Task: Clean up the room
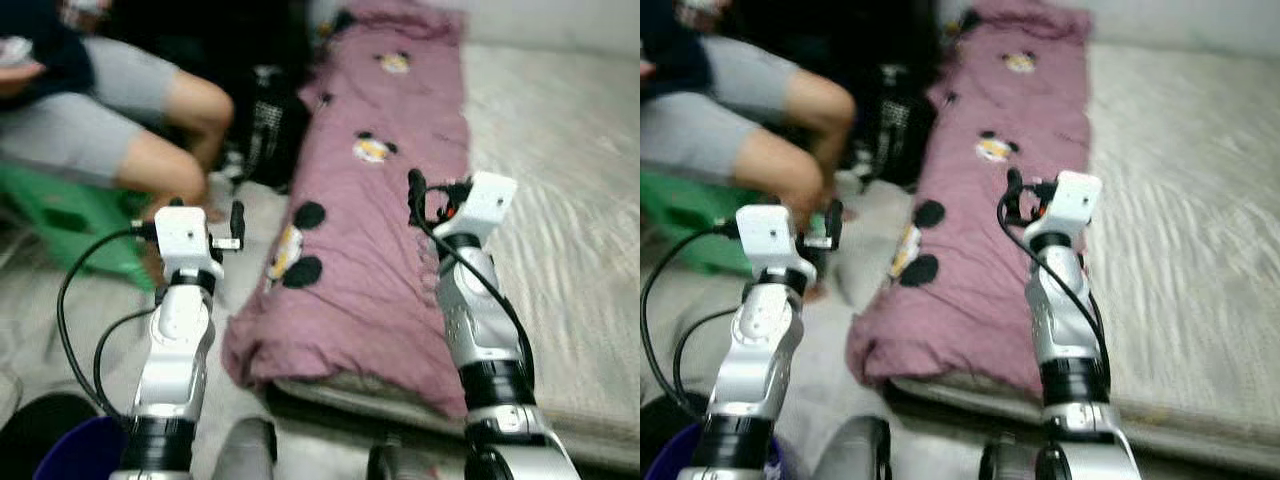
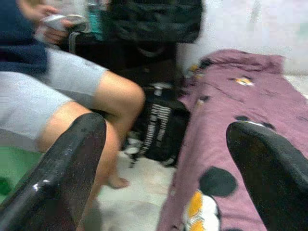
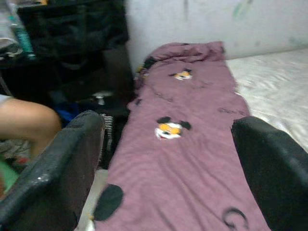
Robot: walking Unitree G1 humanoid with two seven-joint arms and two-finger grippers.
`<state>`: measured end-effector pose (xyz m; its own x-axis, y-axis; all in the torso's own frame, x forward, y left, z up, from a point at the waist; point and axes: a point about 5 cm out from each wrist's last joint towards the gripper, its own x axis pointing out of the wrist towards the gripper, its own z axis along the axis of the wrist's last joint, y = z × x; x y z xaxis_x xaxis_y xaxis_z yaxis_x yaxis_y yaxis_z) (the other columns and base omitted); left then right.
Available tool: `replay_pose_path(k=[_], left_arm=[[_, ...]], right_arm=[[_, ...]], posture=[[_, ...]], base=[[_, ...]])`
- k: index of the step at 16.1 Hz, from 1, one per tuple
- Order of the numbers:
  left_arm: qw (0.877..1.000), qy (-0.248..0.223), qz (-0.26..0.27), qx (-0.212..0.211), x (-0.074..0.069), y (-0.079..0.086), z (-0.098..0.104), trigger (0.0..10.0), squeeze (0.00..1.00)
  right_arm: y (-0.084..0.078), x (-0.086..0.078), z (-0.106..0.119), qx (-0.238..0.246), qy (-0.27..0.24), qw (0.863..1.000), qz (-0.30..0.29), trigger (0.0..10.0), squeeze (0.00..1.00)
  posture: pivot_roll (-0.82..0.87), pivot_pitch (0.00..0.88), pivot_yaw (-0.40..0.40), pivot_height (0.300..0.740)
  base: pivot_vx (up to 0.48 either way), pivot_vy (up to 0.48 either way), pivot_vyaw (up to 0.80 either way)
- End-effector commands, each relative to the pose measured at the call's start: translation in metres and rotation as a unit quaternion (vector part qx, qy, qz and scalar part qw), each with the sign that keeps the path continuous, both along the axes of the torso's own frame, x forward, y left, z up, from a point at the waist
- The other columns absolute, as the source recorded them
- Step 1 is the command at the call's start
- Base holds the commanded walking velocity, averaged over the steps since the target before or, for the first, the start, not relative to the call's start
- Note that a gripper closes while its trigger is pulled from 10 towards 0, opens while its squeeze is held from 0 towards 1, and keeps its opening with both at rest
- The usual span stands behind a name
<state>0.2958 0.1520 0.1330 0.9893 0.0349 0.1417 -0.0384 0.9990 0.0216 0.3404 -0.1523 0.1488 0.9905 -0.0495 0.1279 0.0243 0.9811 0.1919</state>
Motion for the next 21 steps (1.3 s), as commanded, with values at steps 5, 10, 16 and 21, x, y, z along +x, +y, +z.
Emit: replay_pose_path(k=[5,10,16,21], left_arm=[[1.000,0.012,0.010,0.007,-0.0013,0.0024,-0.0052,10.0,0.00],[1.000,0.015,0.013,0.005,-0.0024,0.0020,-0.0065,10.0,0.00],[1.000,0.018,0.021,0.005,-0.0033,0.0033,-0.0080,10.0,0.00],[0.999,0.024,0.029,0.014,-0.0018,0.0029,-0.0099,10.0,0.00]], right_arm=[[-0.0016,-0.0004,-0.0037,-0.004,0.010,1.000,-0.005,10.0,0.00],[-0.0014,-0.0007,-0.0045,-0.010,0.012,1.000,-0.004,10.0,0.00],[-0.0021,0.0006,-0.0065,-0.029,0.019,0.999,-0.015,10.0,0.00],[-0.0020,0.0007,-0.0077,-0.023,0.022,0.999,-0.016,10.0,0.00]], posture=[[0.06,0.000,0.005,0.740],[0.05,0.000,-0.001,0.740],[0.06,0.000,-0.004,0.740],[0.06,0.000,-0.004,0.740]], base=[[0.000,0.000,0.00],[0.000,0.000,0.00],[0.000,0.000,0.00],[0.000,0.000,0.00]])
